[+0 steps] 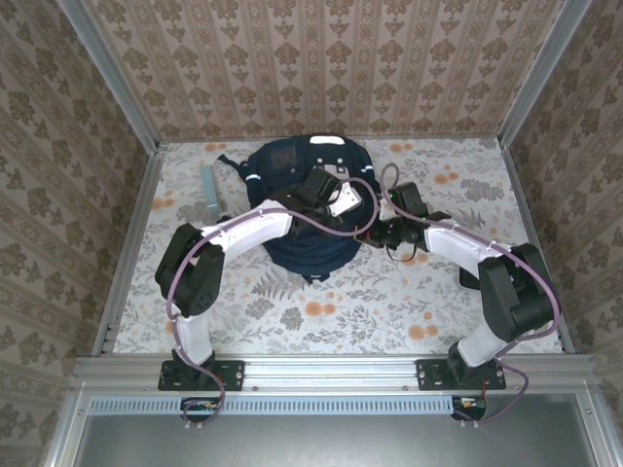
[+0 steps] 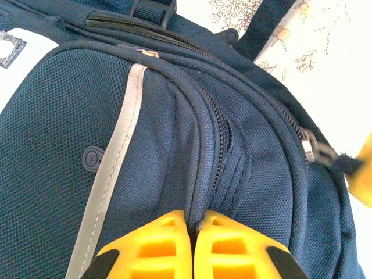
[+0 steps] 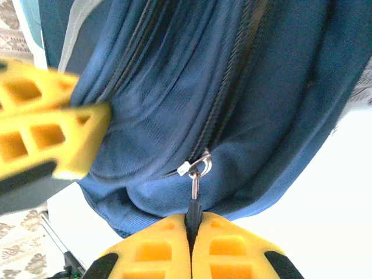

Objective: Pack the student bag

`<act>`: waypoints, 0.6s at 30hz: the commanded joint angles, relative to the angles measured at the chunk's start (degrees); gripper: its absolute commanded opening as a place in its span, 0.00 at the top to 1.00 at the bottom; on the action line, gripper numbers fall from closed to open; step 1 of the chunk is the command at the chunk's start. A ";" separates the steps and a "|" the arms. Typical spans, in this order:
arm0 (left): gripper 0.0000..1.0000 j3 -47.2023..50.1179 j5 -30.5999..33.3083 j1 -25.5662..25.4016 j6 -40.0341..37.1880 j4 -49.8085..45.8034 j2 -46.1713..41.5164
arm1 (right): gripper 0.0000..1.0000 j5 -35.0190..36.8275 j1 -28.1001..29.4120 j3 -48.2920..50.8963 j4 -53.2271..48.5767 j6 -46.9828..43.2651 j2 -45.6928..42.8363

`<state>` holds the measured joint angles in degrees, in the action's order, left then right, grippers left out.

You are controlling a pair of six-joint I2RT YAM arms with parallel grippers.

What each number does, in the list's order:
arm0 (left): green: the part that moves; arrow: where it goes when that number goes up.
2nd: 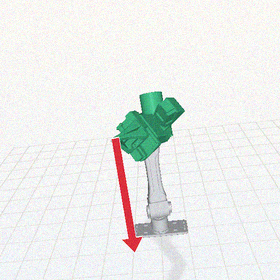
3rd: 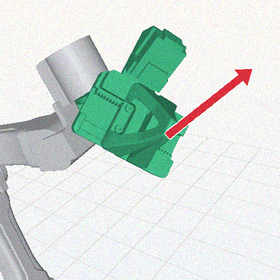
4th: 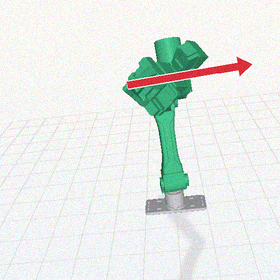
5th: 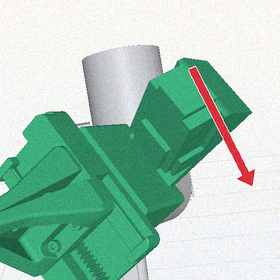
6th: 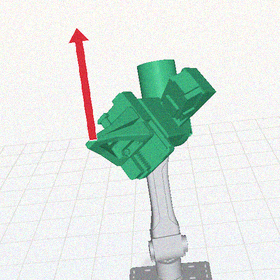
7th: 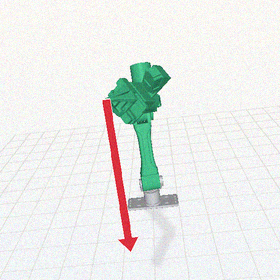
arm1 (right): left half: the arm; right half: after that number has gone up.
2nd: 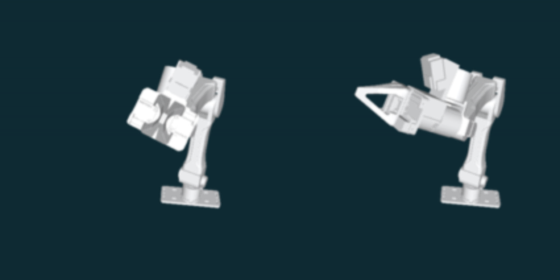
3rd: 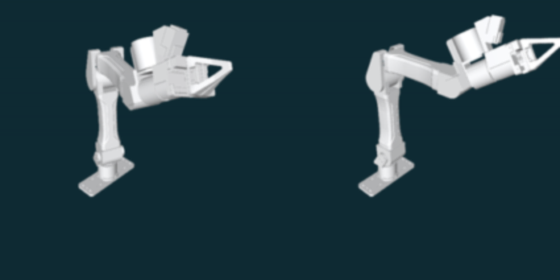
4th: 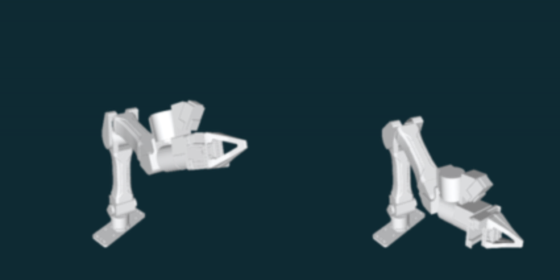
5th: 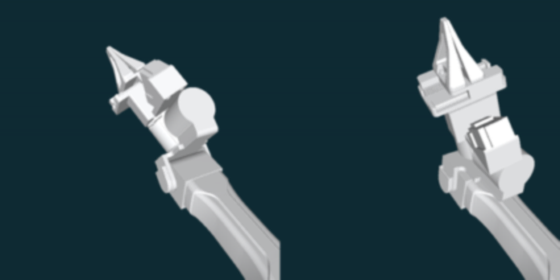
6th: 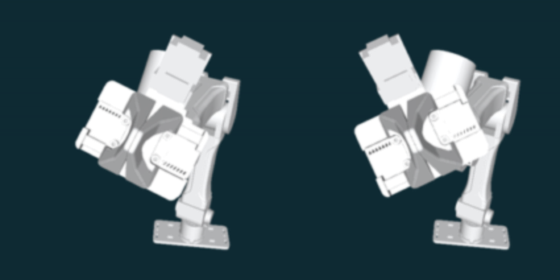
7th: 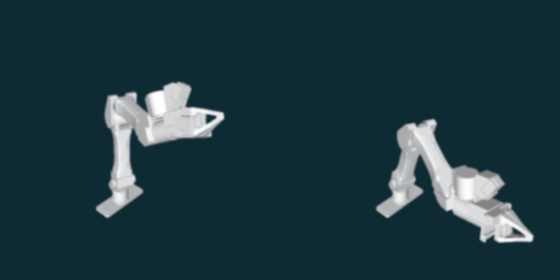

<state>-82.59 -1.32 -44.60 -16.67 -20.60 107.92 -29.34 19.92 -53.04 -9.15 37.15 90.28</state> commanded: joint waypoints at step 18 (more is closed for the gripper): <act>1.00 10.49 -9.89 4.37 3.67 14.84 -10.49 | 0.45 3.26 -2.86 5.93 4.21 8.09 -14.19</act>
<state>-73.41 -8.78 -41.04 -13.10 -10.39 101.51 -26.55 18.83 -46.39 -4.82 41.39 76.95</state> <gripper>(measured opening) 0.058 0.546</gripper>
